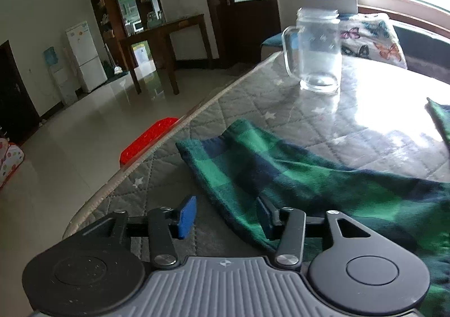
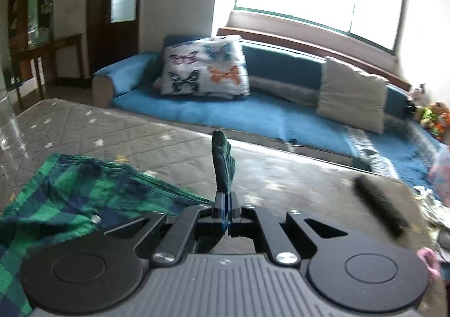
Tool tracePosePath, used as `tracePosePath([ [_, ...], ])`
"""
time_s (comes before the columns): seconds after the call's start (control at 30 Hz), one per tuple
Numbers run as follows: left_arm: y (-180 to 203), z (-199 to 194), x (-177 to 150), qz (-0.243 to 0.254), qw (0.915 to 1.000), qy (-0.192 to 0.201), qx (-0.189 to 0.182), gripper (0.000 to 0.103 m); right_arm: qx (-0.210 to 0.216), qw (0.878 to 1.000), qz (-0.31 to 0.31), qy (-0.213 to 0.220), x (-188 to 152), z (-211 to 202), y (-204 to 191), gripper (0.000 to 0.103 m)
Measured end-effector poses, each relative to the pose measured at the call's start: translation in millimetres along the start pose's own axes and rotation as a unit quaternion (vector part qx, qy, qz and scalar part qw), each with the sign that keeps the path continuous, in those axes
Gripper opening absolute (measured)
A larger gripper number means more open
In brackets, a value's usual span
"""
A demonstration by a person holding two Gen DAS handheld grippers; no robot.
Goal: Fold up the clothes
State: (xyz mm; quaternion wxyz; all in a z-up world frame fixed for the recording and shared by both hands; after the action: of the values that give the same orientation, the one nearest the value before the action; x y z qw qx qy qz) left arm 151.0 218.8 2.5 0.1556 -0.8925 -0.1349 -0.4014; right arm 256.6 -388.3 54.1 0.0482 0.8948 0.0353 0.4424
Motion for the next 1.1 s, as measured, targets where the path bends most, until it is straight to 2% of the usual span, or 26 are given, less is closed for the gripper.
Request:
tracePosePath([
  [0.23,19.1,-32.2,-2.1,0.017,0.9990,0.025,-0.034,0.056,-0.052,0.998,0.044,0.009,-34.5,-56.0,65.1,0.001],
  [0.53,64.5,-62.8,-6.4,0.057,0.9930,0.043,-0.094,0.060,-0.101,0.991,0.086,-0.008,-91.0,-98.8,118.2,0.001],
  [0.87,124.9,-90.2,-18.7,0.106,0.9793,0.051,-0.165,0.061,-0.137,0.983,0.114,-0.042,-155.3,-124.2,142.6,0.002],
  [1.1,164.0,-110.2,-28.1,0.141,0.9670,0.058,-0.204,0.067,-0.163,0.978,0.117,-0.057,-179.1,-126.7,146.7,0.013],
])
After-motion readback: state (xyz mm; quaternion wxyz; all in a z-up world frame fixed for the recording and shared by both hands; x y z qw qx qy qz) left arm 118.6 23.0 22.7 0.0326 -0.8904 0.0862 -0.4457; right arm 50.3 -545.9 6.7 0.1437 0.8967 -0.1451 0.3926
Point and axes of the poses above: each gripper's, at about its wrist camera, not at the fingertips, and z roughly the way its jaws point, y to its right, x to its top, the point moved 2 cm from there along z, roughly the way its jaws point, and after that the axes turned 1 degree about -z, right-handed, at the moved point
